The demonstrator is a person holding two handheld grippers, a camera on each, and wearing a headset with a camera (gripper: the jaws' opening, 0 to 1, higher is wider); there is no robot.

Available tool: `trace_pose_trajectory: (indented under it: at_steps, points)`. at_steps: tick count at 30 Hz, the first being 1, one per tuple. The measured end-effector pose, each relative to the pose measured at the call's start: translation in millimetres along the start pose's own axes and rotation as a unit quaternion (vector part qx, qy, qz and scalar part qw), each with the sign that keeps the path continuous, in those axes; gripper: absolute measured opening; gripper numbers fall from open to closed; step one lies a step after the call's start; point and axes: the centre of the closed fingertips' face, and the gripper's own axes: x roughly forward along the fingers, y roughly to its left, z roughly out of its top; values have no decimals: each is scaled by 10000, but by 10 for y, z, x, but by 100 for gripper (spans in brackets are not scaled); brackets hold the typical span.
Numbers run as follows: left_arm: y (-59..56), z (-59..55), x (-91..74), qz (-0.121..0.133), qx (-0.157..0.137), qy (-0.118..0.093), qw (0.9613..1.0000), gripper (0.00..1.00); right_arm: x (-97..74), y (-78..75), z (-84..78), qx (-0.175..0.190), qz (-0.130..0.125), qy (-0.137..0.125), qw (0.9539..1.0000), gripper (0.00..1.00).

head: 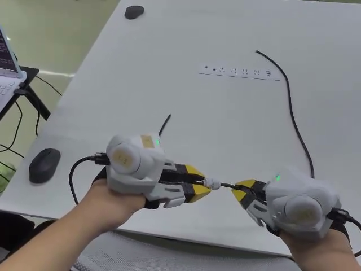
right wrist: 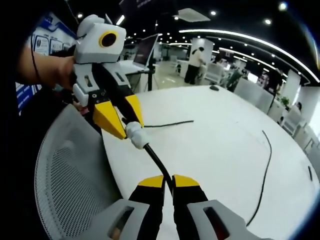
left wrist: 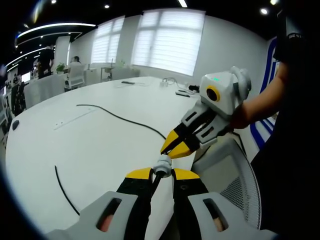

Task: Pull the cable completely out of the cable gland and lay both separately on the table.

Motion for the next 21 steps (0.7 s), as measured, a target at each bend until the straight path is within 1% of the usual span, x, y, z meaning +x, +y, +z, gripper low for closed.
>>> trace_pose_trajectory:
  at_steps: [1,3,6,7,10,11,13,15,16,17,18,20,21]
  points:
    - [0,1,-1,-2,-3,-7,10000,15,0,-6,-8,20,-5,2,10000,0]
    - [0,5,0,-6,-12,-22,10000,15,1,-51,-70,180,-79,50,9998,0]
    - [-6,11,9,-11,-27,-41,10000,15,4,-106,-161,574,-170,108,9981,0]
    - [-8,14,12,-14,-30,-50,10000,15,10,-132,-206,731,-190,129,9971,0]
    - [-12,20,18,-19,-34,-64,10000,15,19,-205,-317,1000,-280,198,9944,0]
    - [-14,21,21,-21,-31,-66,10000,15,20,-231,-364,1158,-318,229,9925,0]
    - [-19,26,24,-25,-24,-75,10000,15,21,-279,-429,1326,-403,281,9899,0]
    - [-23,37,26,-27,-10,-103,9999,15,38,-317,-516,1695,-451,360,9838,0]
    - [-23,35,30,-28,-12,-104,9999,15,52,-357,-572,1935,-533,392,9789,0]
    - [-16,27,37,-21,-12,-101,9999,14,64,-360,-620,2144,-526,457,9742,0]
    - [-10,13,48,-18,-25,-78,10000,14,88,-389,-661,2370,-562,436,9689,0]
    - [-26,5,69,-44,7,-50,10000,14,111,-394,-717,2595,-550,465,9631,0]
    - [-30,6,73,-49,13,-46,10000,14,115,-393,-717,2582,-536,459,9635,0]
